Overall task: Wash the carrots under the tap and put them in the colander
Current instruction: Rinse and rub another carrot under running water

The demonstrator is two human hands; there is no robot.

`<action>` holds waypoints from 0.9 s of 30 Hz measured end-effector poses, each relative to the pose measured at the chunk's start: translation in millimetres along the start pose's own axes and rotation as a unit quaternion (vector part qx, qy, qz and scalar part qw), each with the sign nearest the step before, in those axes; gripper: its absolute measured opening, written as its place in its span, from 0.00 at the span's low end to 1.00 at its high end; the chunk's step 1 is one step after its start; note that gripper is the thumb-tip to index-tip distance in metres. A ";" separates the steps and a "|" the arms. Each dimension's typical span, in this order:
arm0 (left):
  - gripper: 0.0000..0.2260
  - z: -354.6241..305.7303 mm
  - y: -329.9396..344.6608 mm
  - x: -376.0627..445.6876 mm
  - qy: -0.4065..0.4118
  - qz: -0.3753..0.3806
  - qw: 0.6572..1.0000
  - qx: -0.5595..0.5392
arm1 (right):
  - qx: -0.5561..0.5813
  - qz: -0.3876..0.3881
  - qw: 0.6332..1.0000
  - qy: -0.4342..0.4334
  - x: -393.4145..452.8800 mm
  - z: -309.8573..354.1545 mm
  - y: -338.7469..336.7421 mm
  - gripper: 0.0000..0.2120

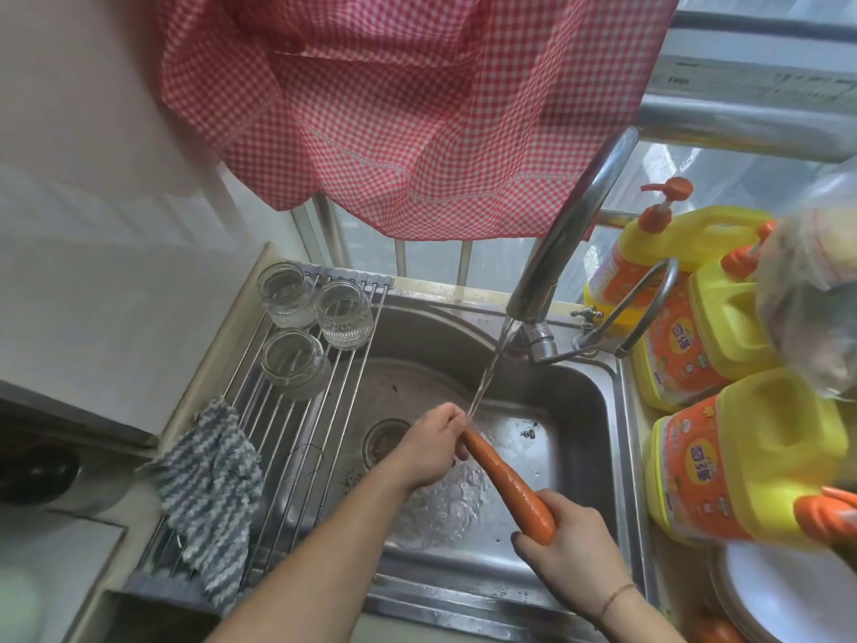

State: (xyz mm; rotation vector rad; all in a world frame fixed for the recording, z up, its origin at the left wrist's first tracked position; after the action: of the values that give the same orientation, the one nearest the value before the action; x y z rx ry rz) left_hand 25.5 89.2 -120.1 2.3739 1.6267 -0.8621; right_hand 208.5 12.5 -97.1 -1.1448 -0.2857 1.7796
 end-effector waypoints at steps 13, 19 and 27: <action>0.13 4.9 -14.8 -1.1 0.008 -0.158 0.986 0.060 | -0.022 -0.007 1.000 0.017 2.3 14.2 3.8 0.08; 0.09 5.3 -17.9 -7.3 0.006 -0.196 0.980 0.022 | 0.001 -0.012 1.000 0.016 4.7 16.9 8.2 0.09; 0.10 13.2 -17.6 0.7 0.013 -0.102 0.993 0.063 | -0.029 0.000 1.000 0.005 5.0 11.9 5.0 0.08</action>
State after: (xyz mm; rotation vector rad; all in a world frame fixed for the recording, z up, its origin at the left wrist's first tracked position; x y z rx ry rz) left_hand 5.0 91.4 -127.8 2.3371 1.9043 -1.0009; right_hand 195.5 17.4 -96.8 -1.1941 -0.3337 1.7744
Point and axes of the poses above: each hand's wrist, its own x-axis towards the middle knuckle, its own y-axis out of the palm, z = x × y, the point moved 10 cm from there along x, towards the middle knuckle, and after that the axes turned 8 degrees about z, right-handed, at the moved point
